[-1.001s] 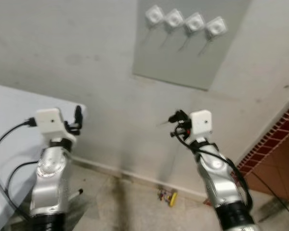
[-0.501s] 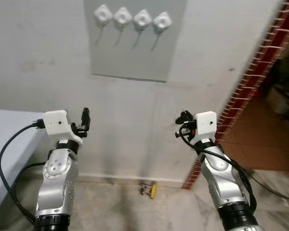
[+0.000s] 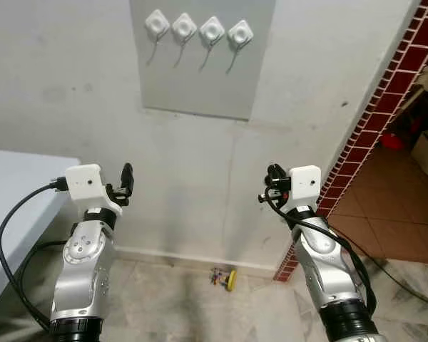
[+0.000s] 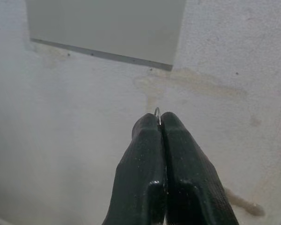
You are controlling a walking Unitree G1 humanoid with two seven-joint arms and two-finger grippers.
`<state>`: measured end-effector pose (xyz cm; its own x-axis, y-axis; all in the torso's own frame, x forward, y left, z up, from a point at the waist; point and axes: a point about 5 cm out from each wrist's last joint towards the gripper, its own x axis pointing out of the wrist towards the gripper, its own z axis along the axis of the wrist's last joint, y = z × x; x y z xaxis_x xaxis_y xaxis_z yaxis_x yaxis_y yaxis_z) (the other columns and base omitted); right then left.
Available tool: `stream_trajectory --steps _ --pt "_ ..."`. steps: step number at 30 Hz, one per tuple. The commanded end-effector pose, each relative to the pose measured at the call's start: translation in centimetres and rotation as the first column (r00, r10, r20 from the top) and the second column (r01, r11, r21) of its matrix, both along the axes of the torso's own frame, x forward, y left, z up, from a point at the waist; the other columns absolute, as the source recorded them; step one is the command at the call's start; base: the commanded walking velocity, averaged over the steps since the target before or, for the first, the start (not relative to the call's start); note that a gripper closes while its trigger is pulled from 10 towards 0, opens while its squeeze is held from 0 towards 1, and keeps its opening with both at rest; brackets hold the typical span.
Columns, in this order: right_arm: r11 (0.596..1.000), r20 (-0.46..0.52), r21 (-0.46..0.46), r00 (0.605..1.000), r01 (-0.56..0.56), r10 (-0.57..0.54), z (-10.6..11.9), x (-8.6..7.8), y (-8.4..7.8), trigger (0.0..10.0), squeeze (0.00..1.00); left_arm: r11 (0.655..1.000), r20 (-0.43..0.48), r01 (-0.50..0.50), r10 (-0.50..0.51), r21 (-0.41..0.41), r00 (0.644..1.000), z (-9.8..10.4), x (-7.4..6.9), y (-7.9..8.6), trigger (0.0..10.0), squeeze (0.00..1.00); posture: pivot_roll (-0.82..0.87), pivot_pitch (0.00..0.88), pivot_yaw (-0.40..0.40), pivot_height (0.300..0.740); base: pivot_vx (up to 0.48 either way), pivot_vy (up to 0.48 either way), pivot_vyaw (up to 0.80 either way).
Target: Hang keys on a hook
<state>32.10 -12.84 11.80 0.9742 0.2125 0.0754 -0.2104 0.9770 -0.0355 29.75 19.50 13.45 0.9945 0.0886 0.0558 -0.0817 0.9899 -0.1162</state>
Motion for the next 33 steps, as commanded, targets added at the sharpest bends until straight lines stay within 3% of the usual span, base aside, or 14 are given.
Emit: stream_trajectory --steps 1,33 --pt "1.0 0.029 -0.006 1.0 -0.003 0.003 0.85 0.19 -0.2 10.0 0.0 1.0 0.013 0.014 -0.014 -0.01 1.0 0.45 0.19 -0.2 10.0 0.0 -0.03 0.0 -0.06 0.74 0.0 0.0 0.0" --pt "1.0 0.024 -0.001 0.999 -0.025 0.025 0.67 -0.27 -0.01 10.0 0.0 0.999 0.012 0.04 -0.04 -0.008 0.999 0.58 0.11 -0.44 10.0 0.0 -0.03 0.0 -0.058 0.74 0.293 0.0 0.0"
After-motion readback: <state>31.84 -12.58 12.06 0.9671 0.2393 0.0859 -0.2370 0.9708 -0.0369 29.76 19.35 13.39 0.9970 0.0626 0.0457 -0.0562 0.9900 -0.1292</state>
